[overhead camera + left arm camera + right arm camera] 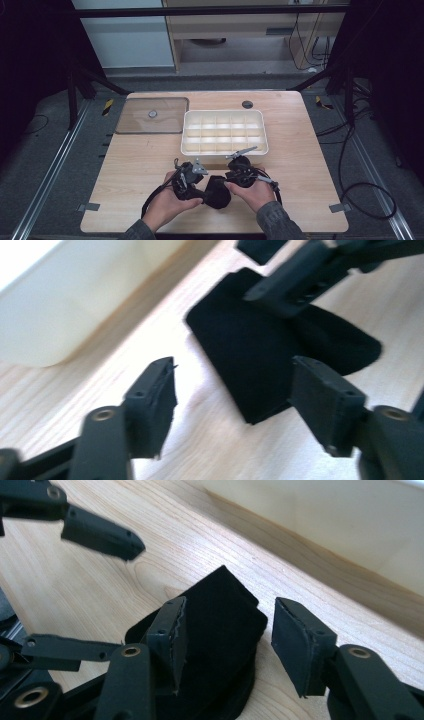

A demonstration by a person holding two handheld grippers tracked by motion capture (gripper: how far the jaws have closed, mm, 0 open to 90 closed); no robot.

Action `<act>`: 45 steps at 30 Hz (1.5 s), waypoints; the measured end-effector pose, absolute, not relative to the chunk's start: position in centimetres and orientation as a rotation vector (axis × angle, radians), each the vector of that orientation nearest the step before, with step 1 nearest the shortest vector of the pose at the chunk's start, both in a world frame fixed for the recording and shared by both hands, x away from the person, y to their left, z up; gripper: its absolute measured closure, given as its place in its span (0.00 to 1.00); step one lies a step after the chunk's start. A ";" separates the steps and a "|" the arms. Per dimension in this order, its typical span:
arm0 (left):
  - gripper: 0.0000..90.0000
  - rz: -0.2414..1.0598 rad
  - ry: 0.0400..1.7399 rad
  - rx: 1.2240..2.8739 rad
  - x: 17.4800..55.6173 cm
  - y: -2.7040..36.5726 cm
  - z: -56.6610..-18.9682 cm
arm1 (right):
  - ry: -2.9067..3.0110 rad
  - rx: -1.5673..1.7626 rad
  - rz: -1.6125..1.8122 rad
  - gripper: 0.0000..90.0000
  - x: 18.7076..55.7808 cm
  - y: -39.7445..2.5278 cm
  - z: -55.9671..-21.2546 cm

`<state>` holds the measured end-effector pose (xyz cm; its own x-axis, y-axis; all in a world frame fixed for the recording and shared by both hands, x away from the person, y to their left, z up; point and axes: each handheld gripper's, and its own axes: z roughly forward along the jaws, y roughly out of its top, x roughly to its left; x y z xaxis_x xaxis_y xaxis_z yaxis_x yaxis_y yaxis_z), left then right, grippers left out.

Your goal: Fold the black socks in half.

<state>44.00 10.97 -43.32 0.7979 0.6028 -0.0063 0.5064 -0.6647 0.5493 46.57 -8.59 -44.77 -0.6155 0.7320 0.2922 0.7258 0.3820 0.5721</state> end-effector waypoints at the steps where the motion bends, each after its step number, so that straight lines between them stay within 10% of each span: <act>1: 0.32 0.245 0.835 2.438 44.1 11.2 -43.3 | 2.606 1.372 1.067 0.51 46.5 -8.5 -44.7; 13: 0.06 0.294 1.009 2.384 45.5 15.6 -44.5 | 2.590 1.416 1.008 0.35 46.2 -8.1 -44.6; 45: 0.04 0.473 1.308 2.177 45.4 27.7 -49.7 | 2.613 1.449 0.959 0.33 45.1 -8.5 -45.7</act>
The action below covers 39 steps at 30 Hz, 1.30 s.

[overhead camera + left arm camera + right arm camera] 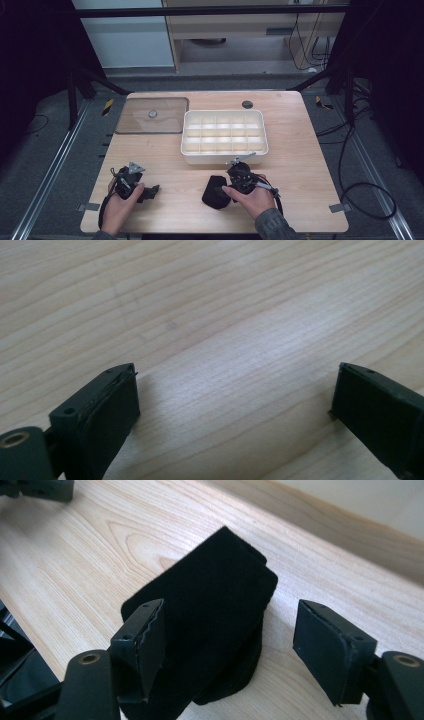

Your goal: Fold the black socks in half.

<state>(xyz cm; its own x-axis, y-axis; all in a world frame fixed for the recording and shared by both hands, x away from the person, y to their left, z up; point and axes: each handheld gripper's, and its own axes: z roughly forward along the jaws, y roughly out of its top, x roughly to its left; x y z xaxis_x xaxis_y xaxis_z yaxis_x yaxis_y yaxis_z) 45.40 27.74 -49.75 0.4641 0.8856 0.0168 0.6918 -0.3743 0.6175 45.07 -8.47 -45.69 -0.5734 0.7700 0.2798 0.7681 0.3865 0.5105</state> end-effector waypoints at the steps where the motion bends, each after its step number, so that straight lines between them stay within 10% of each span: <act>1: 0.04 0.475 1.309 2.166 45.4 27.8 -49.8 | 2.614 1.455 0.963 0.33 45.0 -8.5 -45.8; 39: 0.00 0.547 1.261 2.074 45.0 28.3 -50.9 | 2.659 1.518 0.968 0.33 45.0 -8.8 -48.0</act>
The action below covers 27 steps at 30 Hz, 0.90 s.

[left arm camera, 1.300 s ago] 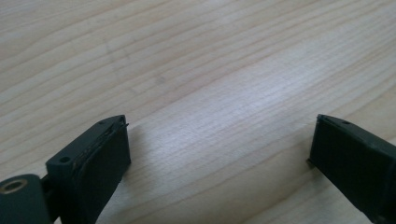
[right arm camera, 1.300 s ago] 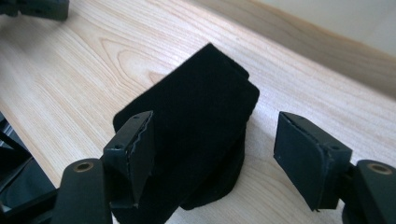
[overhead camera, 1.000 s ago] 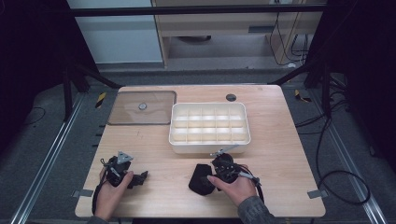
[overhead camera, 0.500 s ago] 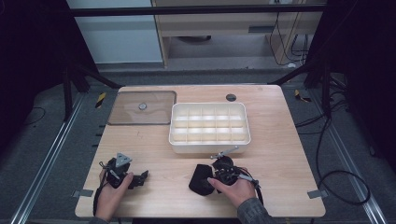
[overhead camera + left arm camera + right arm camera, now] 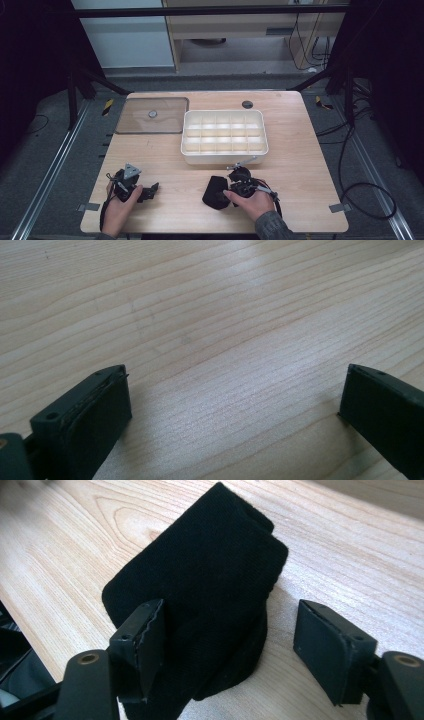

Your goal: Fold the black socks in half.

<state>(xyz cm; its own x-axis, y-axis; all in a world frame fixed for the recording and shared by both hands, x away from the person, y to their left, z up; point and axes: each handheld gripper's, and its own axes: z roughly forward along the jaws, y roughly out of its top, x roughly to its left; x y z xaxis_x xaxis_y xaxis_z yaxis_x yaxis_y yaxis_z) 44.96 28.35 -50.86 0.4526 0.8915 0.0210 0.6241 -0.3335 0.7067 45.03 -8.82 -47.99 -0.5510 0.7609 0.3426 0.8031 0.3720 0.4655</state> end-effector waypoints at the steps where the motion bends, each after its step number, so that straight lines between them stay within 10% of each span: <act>1: 0.00 0.547 1.260 2.073 45.0 28.3 -50.9 | -2.549 -1.449 -0.929 0.34 45.0 -8.8 -48.1; 18: 0.00 0.548 1.260 2.069 45.0 28.3 -50.9 | -2.500 -1.419 -0.993 0.51 44.5 -9.0 -48.4; 27: 0.00 0.548 1.259 2.066 45.0 28.3 -50.9 | -2.520 -1.368 -0.989 0.75 44.4 -8.7 -48.2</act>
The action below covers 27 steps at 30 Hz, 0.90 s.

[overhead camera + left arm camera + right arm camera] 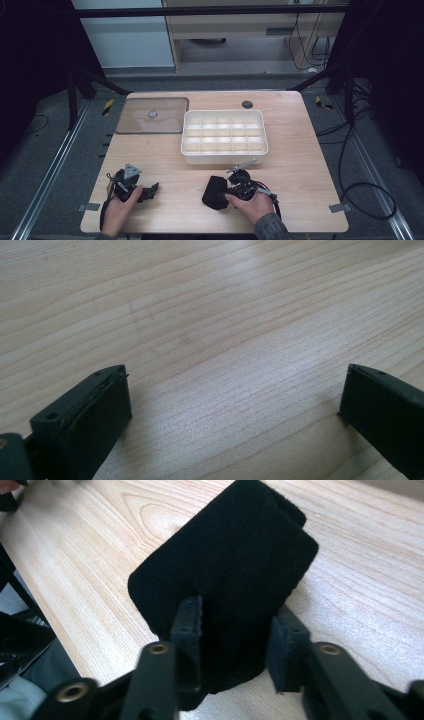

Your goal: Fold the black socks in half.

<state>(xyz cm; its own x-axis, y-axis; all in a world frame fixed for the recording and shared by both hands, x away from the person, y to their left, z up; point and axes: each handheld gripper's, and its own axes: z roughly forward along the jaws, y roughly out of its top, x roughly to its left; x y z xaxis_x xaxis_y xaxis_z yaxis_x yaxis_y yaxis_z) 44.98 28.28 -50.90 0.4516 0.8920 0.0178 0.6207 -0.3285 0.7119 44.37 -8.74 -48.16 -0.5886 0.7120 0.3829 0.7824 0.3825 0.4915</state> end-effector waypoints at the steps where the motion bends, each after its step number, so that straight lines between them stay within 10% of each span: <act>1: 0.00 0.548 1.259 2.066 45.0 28.3 -50.9 | -2.525 -1.364 -0.988 0.78 44.4 -8.7 -48.1; 27: 0.00 0.544 1.245 2.080 45.0 28.3 -50.9 | -2.551 -1.341 -1.018 0.85 44.5 -9.0 -47.2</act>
